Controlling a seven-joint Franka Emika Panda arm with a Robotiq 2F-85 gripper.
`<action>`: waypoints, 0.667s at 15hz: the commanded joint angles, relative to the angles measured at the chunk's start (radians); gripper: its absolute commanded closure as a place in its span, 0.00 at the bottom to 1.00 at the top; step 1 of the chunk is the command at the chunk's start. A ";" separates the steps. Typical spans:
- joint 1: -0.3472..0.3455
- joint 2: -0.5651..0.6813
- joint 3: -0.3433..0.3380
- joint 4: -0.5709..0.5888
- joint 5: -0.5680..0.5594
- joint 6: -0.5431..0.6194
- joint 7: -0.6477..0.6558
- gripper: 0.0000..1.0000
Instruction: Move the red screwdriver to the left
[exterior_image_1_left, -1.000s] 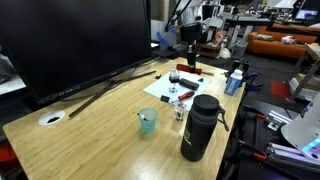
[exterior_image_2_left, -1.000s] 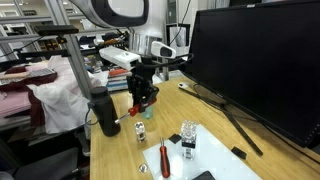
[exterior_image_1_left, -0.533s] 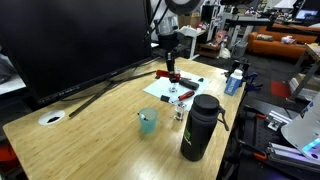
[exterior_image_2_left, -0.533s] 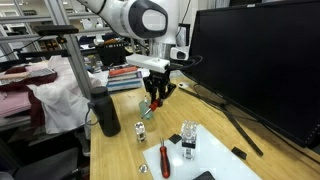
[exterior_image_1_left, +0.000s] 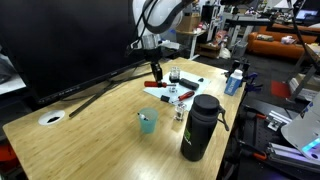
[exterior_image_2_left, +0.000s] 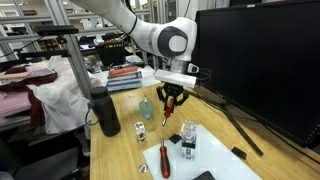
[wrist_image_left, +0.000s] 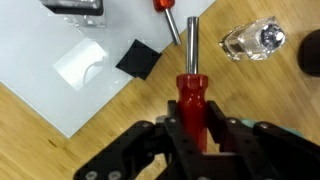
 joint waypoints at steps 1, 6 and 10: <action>-0.018 0.094 0.019 0.120 -0.027 -0.084 -0.044 0.92; -0.011 0.166 0.018 0.187 -0.030 -0.111 -0.030 0.92; -0.003 0.199 0.015 0.215 -0.056 -0.119 -0.034 0.92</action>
